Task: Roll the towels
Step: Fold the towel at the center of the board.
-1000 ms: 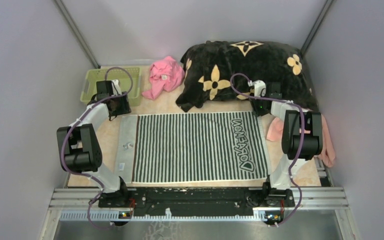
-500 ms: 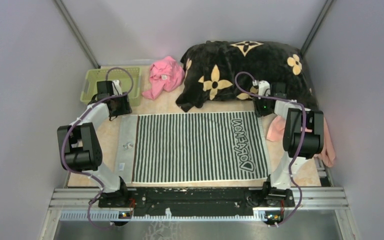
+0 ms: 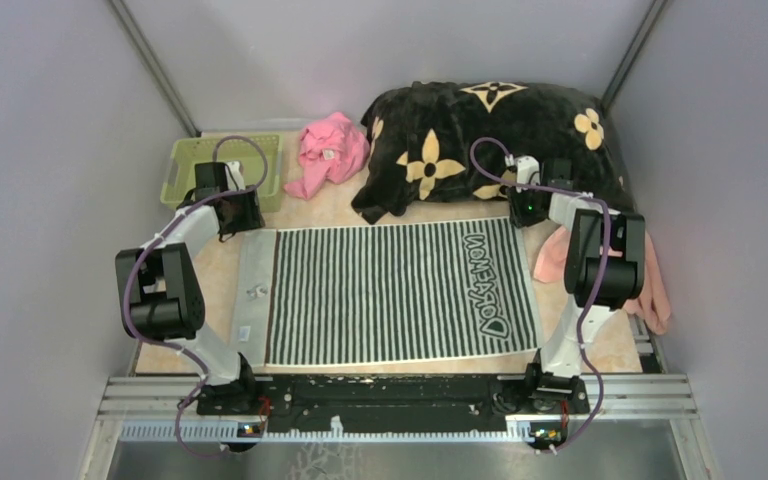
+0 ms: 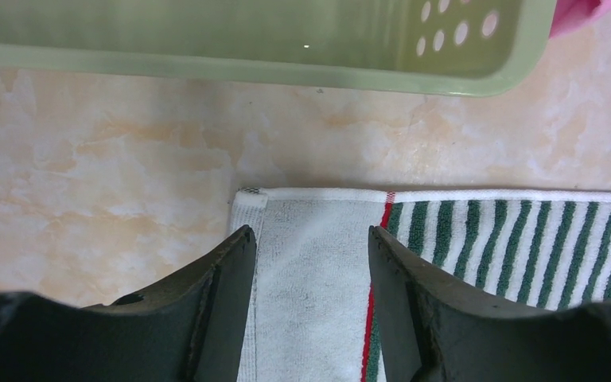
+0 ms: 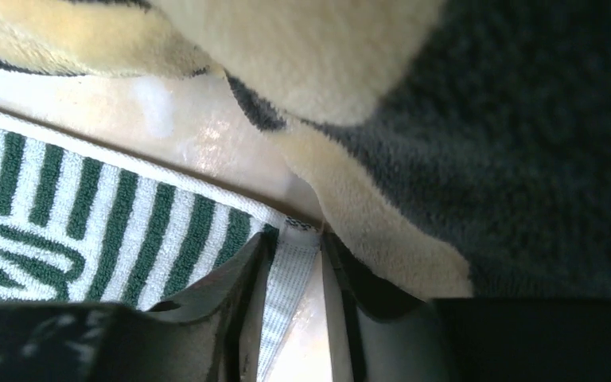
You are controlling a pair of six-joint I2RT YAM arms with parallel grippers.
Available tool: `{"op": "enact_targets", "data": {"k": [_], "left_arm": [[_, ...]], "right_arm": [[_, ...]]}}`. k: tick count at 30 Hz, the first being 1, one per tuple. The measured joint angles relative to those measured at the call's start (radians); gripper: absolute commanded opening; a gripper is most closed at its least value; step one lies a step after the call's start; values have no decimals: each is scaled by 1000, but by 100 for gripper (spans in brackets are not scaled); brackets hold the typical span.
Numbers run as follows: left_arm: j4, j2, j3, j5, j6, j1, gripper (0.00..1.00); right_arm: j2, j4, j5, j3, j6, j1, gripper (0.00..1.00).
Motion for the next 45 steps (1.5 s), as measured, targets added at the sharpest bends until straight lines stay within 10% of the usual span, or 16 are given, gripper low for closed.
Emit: {"op": "enact_targets", "data": {"k": [8, 45], "left_arm": [[-5, 12, 0, -2, 5, 0, 60], [-47, 220, 140, -67, 52, -15, 40]], "right_arm": [[31, -40, 9, 51, -24, 1, 8], [3, -40, 144, 30, -86, 27, 5]]}}
